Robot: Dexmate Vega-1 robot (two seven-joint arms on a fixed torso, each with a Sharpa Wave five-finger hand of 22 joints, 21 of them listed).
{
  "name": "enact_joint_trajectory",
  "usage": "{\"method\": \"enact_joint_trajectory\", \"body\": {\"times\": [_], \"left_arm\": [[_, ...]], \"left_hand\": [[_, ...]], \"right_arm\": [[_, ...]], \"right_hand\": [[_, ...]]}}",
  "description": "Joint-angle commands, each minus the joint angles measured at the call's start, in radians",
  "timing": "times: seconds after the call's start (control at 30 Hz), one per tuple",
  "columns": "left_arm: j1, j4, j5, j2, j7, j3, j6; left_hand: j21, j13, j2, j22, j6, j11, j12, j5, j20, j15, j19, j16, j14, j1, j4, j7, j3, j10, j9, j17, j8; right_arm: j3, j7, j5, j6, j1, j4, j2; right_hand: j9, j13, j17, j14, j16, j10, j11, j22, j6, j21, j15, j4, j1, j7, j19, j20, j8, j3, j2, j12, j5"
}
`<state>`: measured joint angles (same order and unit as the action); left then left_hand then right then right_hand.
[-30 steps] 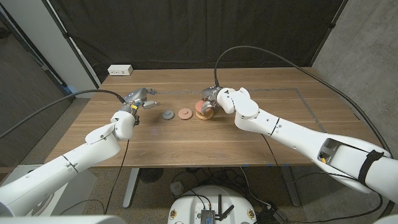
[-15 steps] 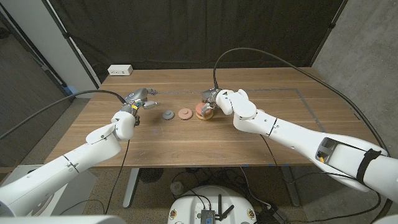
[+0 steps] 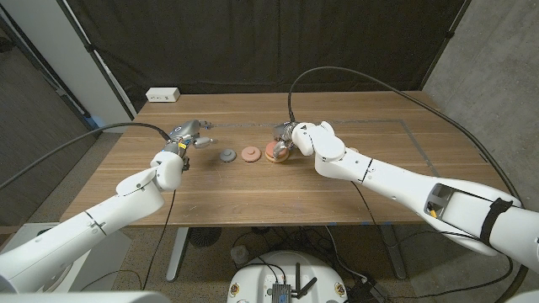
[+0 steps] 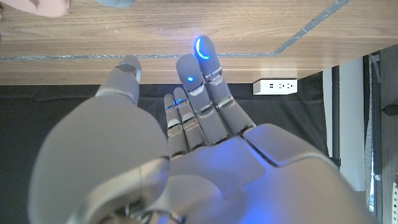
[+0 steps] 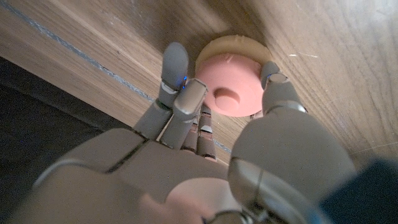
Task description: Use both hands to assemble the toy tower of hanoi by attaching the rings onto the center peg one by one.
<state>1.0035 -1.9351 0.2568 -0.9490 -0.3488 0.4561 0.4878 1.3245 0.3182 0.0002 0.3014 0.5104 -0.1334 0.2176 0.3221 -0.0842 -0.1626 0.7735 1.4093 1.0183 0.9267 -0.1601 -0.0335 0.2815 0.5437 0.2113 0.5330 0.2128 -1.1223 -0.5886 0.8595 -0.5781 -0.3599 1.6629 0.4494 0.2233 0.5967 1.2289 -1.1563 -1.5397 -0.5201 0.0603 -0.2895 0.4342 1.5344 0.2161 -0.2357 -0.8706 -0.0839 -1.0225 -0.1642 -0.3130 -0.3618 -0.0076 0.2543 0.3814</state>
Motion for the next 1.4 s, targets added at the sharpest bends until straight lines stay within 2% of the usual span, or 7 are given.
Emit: {"method": "enact_joint_trajectory", "body": {"times": [0.03, 0.5, 0.73, 1.03, 1.13, 1.23, 1.4], "left_arm": [[-0.003, -0.001, 0.001, 0.000, 0.000, 0.004, 0.005], [-0.009, 0.005, 0.003, 0.006, 0.001, 0.010, 0.001], [-0.009, 0.006, 0.003, 0.007, -0.001, 0.009, 0.000], [-0.010, 0.009, 0.001, 0.007, -0.001, 0.009, -0.006], [-0.011, 0.010, 0.002, 0.008, -0.002, 0.009, -0.007], [-0.012, 0.011, 0.002, 0.009, -0.003, 0.009, -0.009], [-0.012, 0.013, 0.001, 0.010, -0.004, 0.008, -0.011]], "left_hand": [[0.006, 0.003, 0.006, -0.001, 0.009, 0.000, -0.005, 0.004, -0.121, -0.057, -0.005, 0.004, -0.005, 0.001, 0.001, 0.002, 0.004, 0.010, 0.006, 0.000, -0.001], [0.013, 0.004, 0.006, -0.007, 0.011, 0.001, -0.005, 0.005, -0.121, -0.057, -0.006, 0.010, 0.000, 0.000, 0.001, 0.002, 0.005, 0.013, 0.006, 0.004, -0.001], [0.017, 0.004, 0.006, -0.012, 0.011, 0.001, -0.005, 0.005, -0.121, -0.057, -0.008, 0.007, -0.005, 0.000, 0.001, 0.002, 0.005, 0.014, 0.006, 0.000, -0.001], [0.021, 0.005, 0.007, -0.015, 0.013, 0.001, -0.006, 0.005, -0.121, -0.057, -0.009, 0.007, -0.005, 0.000, 0.001, 0.002, 0.006, 0.014, 0.006, 0.000, -0.001], [0.021, 0.005, 0.007, -0.016, 0.013, 0.001, -0.006, 0.005, -0.121, -0.057, -0.009, 0.007, -0.005, 0.000, 0.001, 0.003, 0.006, 0.014, 0.006, 0.000, -0.001], [0.022, 0.005, 0.007, -0.017, 0.014, 0.001, -0.005, 0.005, -0.121, -0.057, -0.010, 0.007, -0.005, 0.000, 0.001, 0.002, 0.006, 0.014, 0.006, -0.001, -0.001], [0.024, 0.005, 0.008, -0.018, 0.016, 0.001, -0.005, 0.006, -0.121, -0.057, -0.010, 0.008, -0.005, 0.000, 0.000, 0.002, 0.006, 0.015, 0.006, -0.001, 0.000]], "right_arm": [[-0.018, -0.005, -0.020, -0.010, 0.009, -0.031, 0.005], [-0.024, -0.008, -0.022, -0.033, 0.008, -0.018, 0.024], [-0.029, -0.019, -0.018, -0.045, 0.012, -0.014, 0.025], [-0.041, -0.038, -0.009, -0.046, 0.022, -0.015, 0.027], [-0.045, -0.048, -0.003, -0.046, 0.026, -0.013, 0.028], [-0.049, -0.056, 0.002, -0.042, 0.030, -0.010, 0.031], [-0.057, -0.071, 0.019, -0.045, 0.036, -0.012, 0.028]], "right_hand": [[0.005, 0.014, 0.002, -0.011, -0.004, -0.227, -0.217, -0.002, 0.172, -0.002, 0.001, 0.080, 0.054, 0.165, -0.008, -0.053, -0.005, -0.088, 0.068, 0.000, 0.006], [0.006, 0.021, 0.003, -0.008, -0.004, -0.209, -0.218, -0.001, 0.161, -0.002, 0.000, 0.079, 0.062, 0.164, -0.007, -0.053, 0.002, -0.096, 0.062, -0.013, 0.006], [0.013, 0.030, 0.002, 0.010, 0.004, -0.180, -0.210, 0.004, 0.115, -0.008, -0.001, 0.088, 0.104, 0.166, 0.007, -0.051, 0.020, -0.083, 0.027, -0.028, -0.006], [0.031, 0.036, -0.002, 0.074, 0.024, -0.051, -0.172, 0.014, 0.012, -0.026, -0.002, 0.100, 0.195, 0.152, 0.045, -0.052, 0.062, -0.062, -0.036, -0.064, -0.043], [0.033, 0.034, -0.006, 0.094, 0.034, -0.023, -0.162, 0.017, -0.003, -0.032, -0.001, 0.100, 0.207, 0.149, 0.057, -0.052, 0.069, -0.061, -0.045, -0.069, -0.052], [0.033, 0.031, -0.007, 0.110, 0.041, 0.004, -0.159, 0.019, -0.023, -0.036, -0.001, 0.099, 0.217, 0.128, 0.067, -0.051, 0.079, -0.060, -0.055, -0.073, -0.062], [0.030, 0.023, -0.013, 0.147, 0.059, 0.066, -0.133, 0.023, -0.057, -0.043, -0.001, 0.088, 0.222, 0.109, 0.087, -0.051, 0.095, -0.059, -0.079, -0.079, -0.080]]}}
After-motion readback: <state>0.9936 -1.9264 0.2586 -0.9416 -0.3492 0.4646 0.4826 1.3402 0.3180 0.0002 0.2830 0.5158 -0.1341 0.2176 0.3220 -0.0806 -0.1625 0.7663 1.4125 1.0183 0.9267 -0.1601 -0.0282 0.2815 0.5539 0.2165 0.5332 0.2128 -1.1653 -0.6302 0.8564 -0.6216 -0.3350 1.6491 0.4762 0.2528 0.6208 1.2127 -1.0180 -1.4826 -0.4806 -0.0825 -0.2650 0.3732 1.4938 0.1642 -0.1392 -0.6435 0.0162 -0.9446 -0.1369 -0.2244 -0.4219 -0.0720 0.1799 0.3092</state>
